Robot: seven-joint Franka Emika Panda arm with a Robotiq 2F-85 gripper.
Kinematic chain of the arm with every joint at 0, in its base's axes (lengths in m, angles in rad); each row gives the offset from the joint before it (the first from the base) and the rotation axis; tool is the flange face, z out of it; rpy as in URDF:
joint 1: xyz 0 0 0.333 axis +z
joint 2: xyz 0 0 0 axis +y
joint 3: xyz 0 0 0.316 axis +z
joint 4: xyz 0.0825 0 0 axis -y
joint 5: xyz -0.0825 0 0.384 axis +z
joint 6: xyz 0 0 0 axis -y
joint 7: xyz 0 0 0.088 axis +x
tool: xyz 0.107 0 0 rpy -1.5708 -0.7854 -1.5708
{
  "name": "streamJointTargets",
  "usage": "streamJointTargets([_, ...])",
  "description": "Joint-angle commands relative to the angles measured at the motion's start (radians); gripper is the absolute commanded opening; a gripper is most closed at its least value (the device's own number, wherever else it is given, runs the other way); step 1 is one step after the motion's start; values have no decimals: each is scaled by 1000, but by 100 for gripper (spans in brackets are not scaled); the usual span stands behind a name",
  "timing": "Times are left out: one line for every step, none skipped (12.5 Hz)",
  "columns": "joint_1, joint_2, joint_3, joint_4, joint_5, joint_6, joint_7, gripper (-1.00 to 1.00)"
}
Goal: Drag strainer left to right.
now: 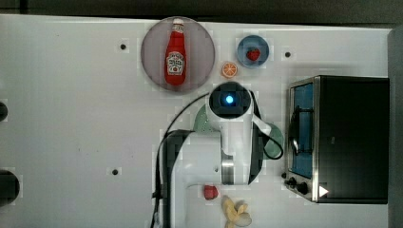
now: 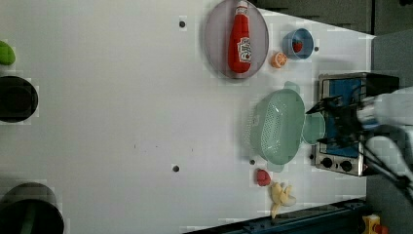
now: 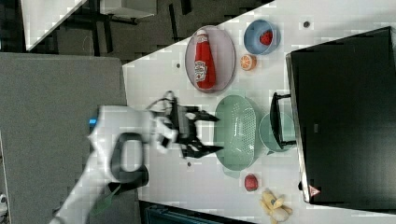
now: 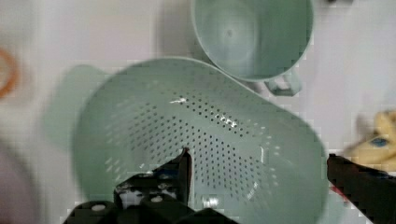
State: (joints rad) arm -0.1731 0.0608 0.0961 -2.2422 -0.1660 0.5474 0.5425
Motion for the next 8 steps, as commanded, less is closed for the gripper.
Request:
streamJointTargets([6, -159, 27, 81, 90, -136, -227, 100])
streamJointTargets([5, -204, 21, 108, 133, -196, -286, 100])
streamJointTargets([5, -245, 13, 131, 177, -253, -337, 100])
streamJointTargets([5, -283, 4, 151, 204, -306, -376, 100])
streamJointTargets([4, -314, 0, 170, 204, -353, -414, 100])
streamJointTargets([5, -339, -2, 188, 202, -399, -447, 100])
streamJointTargets([5, -358, 0, 205, 198, -436, -484, 100])
streamJointTargets([5, -371, 1, 217, 198, -474, -497, 100])
